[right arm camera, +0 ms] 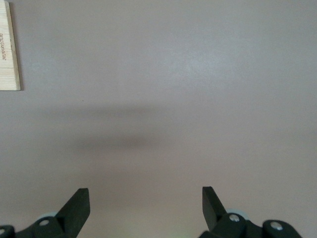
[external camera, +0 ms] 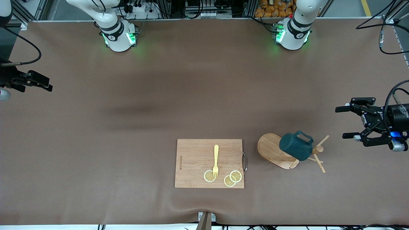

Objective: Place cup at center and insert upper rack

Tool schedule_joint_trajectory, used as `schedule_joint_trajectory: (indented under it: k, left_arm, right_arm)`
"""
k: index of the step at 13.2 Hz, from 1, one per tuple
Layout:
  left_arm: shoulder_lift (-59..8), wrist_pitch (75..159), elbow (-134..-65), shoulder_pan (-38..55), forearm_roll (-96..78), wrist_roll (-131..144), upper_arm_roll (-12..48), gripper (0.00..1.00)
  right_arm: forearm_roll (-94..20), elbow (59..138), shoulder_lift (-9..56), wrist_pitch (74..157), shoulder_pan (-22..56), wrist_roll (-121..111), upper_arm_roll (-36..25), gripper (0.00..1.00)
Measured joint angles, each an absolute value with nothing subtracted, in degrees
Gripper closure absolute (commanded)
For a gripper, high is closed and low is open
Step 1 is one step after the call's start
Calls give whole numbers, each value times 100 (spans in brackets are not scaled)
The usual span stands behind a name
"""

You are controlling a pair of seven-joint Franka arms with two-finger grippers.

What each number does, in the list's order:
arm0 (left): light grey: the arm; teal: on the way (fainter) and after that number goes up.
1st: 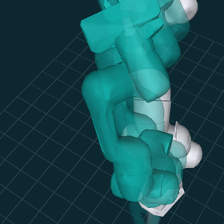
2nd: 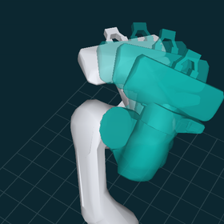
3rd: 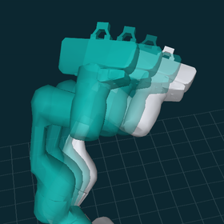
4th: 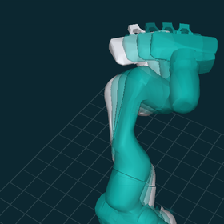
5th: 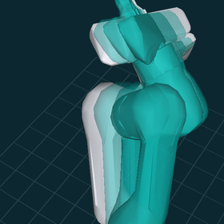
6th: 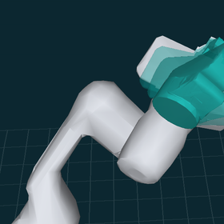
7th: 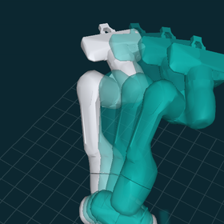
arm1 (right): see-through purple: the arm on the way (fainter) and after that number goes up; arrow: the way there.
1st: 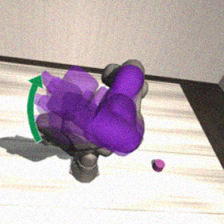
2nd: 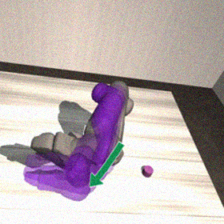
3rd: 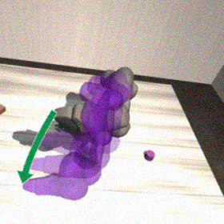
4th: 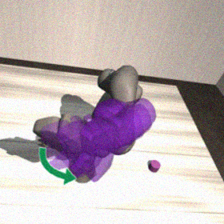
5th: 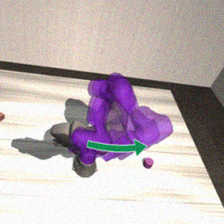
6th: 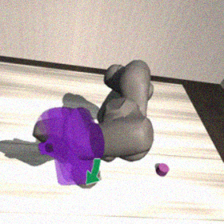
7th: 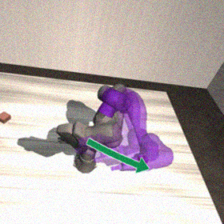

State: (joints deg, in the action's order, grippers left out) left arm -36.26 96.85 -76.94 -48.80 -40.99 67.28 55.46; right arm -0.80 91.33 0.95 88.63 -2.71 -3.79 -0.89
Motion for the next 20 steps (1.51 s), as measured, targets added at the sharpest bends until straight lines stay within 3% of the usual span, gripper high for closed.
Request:
schedule_joint_trajectory:
  k: [16,20]
  left_arm:
    - [-3213,9536,-7651,-4991,-4099,6903,5759,0]
    - [-3044,9397,-7649,-4777,-4098,6838,5323,0]
  right_arm:
    - [-80,9133,95,8864,-270,-379,-82,0]
    - [-80,9133,95,8843,-268,-380,-76,0]
